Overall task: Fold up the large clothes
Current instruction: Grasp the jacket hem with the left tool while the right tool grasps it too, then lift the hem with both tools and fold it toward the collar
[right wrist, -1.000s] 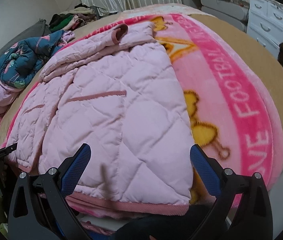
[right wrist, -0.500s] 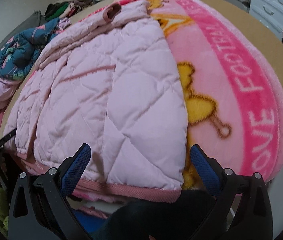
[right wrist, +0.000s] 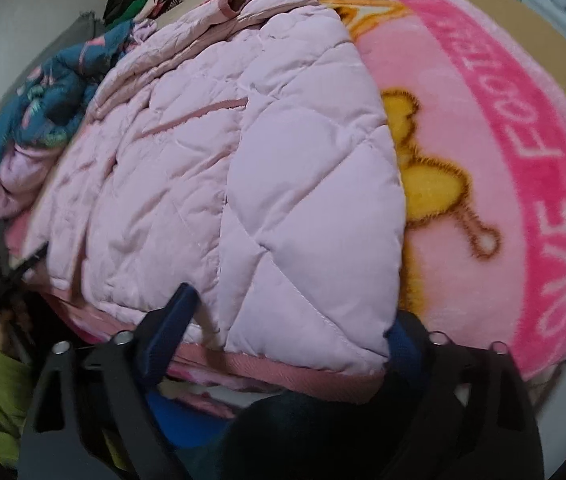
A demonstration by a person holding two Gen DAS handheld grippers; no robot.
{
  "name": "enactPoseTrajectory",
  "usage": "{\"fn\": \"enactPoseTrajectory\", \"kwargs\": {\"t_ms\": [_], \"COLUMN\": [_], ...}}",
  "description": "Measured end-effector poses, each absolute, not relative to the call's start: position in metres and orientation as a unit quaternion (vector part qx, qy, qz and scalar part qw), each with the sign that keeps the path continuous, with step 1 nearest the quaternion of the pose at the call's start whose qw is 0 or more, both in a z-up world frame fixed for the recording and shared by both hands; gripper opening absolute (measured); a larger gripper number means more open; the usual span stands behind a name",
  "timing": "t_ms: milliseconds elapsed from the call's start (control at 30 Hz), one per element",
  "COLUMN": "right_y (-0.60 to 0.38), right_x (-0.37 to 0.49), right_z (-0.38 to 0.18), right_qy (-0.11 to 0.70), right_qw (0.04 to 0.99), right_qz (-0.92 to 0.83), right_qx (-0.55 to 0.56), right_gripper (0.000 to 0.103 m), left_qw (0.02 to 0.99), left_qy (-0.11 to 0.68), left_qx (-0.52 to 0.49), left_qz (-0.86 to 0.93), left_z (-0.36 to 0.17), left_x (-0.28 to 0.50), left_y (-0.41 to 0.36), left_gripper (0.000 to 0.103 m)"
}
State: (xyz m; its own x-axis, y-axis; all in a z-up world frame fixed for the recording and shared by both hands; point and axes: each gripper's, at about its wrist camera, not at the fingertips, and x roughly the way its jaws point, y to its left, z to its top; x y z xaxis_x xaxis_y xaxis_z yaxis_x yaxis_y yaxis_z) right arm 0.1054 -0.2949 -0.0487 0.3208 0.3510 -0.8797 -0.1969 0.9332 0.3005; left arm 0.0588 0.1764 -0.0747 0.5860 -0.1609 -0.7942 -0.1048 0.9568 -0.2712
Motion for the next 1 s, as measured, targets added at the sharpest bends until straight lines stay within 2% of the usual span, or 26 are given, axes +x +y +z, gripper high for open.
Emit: {"fn": "enactPoseTrajectory", "kwargs": {"t_ms": [100,167,267,333,400,467,567,733,767,800,900,1000], "right_y": [-0.299,-0.302,-0.305,-0.304,-0.299,-0.293,-0.288,-0.296,-0.298,-0.302,-0.304,-0.301], "right_x": [0.099,0.096,0.097,0.103,0.106,0.108,0.108,0.095,0.094,0.094,0.088,0.083], "right_z": [-0.047,-0.046,-0.048,-0.051,-0.055,-0.056,-0.056,-0.046,-0.045,-0.043,-0.036,-0.026], "right_qy": [0.548,0.545,0.552,0.568,0.583,0.592,0.591,0.551,0.543,0.536,0.509,0.480], "right_qw": [0.816,0.816,0.809,0.796,0.781,0.774,0.776,0.804,0.809,0.814,0.828,0.844], "right_qz": [0.172,0.176,0.188,0.197,0.215,0.223,0.220,0.221,0.219,0.219,0.224,0.227], "right_qx": [0.074,0.076,0.077,0.075,0.062,0.043,0.021,0.031,0.039,0.052,0.068,0.078], "right_gripper": [0.056,0.054,0.056,0.060,0.070,0.073,0.071,0.049,0.040,0.036,0.027,0.021], "left_qw": [0.876,0.871,0.868,0.867,0.865,0.864,0.863,0.869,0.871,0.873,0.881,0.888], "left_qy": [0.459,0.465,0.471,0.474,0.478,0.481,0.483,0.473,0.470,0.468,0.452,0.437], "left_qx": [-0.147,-0.154,-0.156,-0.154,-0.150,-0.146,-0.144,-0.138,-0.137,-0.136,-0.135,-0.139], "left_qz": [-0.017,-0.023,-0.025,-0.026,-0.027,-0.028,-0.027,-0.033,-0.034,-0.034,-0.034,-0.036], "left_z": [-0.078,-0.081,-0.083,-0.084,-0.085,-0.086,-0.089,-0.085,-0.083,-0.081,-0.072,-0.062], "left_x": [0.055,0.051,0.047,0.044,0.043,0.043,0.045,0.042,0.042,0.041,0.038,0.038], "left_y": [0.177,0.177,0.178,0.177,0.175,0.173,0.171,0.168,0.167,0.167,0.167,0.167], "left_gripper": [0.040,0.042,0.047,0.049,0.052,0.053,0.053,0.033,0.028,0.023,0.014,0.011]}}
